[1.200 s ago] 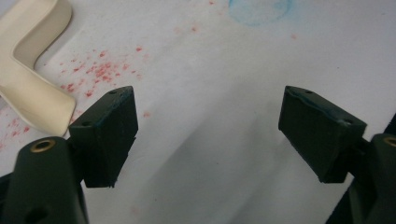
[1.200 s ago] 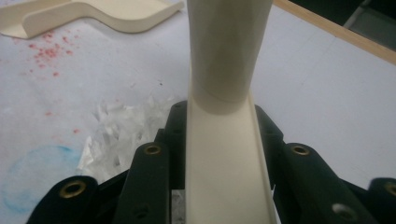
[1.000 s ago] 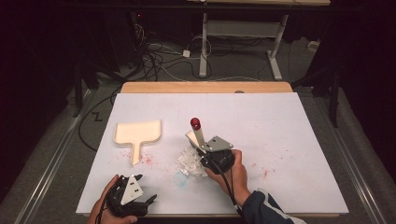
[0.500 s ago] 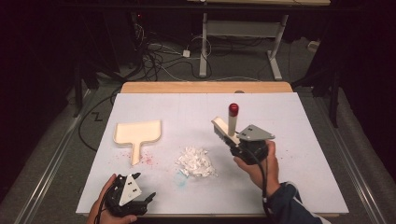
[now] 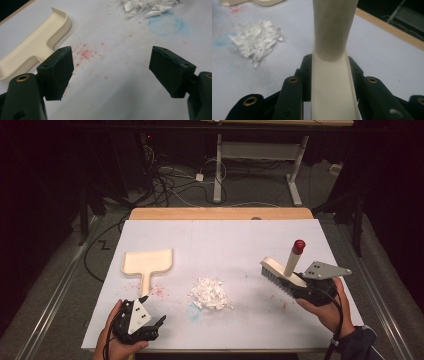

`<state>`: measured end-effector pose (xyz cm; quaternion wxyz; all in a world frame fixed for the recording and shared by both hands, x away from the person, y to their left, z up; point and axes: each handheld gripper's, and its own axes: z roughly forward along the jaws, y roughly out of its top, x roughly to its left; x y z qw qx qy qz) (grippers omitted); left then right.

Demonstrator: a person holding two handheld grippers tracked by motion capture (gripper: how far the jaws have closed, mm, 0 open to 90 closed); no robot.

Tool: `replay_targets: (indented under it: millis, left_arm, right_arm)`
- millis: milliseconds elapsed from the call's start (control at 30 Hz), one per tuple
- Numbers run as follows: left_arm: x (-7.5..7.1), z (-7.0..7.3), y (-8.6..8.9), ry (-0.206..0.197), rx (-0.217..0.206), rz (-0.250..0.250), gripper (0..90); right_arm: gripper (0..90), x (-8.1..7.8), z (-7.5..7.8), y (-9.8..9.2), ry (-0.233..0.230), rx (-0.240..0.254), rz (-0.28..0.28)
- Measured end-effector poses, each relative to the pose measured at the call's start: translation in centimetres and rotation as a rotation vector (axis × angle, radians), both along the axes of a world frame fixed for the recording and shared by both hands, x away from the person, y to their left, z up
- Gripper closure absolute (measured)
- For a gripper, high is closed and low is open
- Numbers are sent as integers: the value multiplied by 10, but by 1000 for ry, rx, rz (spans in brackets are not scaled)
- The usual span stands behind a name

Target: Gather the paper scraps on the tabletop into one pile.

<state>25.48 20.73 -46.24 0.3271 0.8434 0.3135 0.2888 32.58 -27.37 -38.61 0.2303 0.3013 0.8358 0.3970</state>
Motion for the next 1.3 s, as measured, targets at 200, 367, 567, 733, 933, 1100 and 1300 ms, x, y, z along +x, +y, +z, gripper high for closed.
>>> replay_targets:
  millis: [200, 367, 567, 733, 933, 1100, 1300]
  left_arm:
    - [22, 6, 3, -77, -49, 15, 176]
    - [24, 16, 4, -161, -99, 34, 176]
    - [13, 18, 1, -199, -109, 24, 176]
    - [8, 15, -4, -185, -87, 11, 176]
    - [7, 11, -5, -153, -74, 18, 173]
    - [7, 10, -2, -149, -62, 18, 173]
    - [6, 9, -1, -137, -52, 22, 173]
  right_arm:
    - [678, -8, -1, -7, 93, -11, 105]
    - [678, -15, 4, -7, 201, -44, 214]
    - [676, -7, -8, -5, 374, -65, 313]
    - [672, 7, -18, -3, 438, -52, 321]
    - [653, 29, -26, -4, 433, -64, 266]
    - [643, 38, -28, -6, 445, -64, 258]
    - [659, 38, -20, -20, 485, -92, 294]
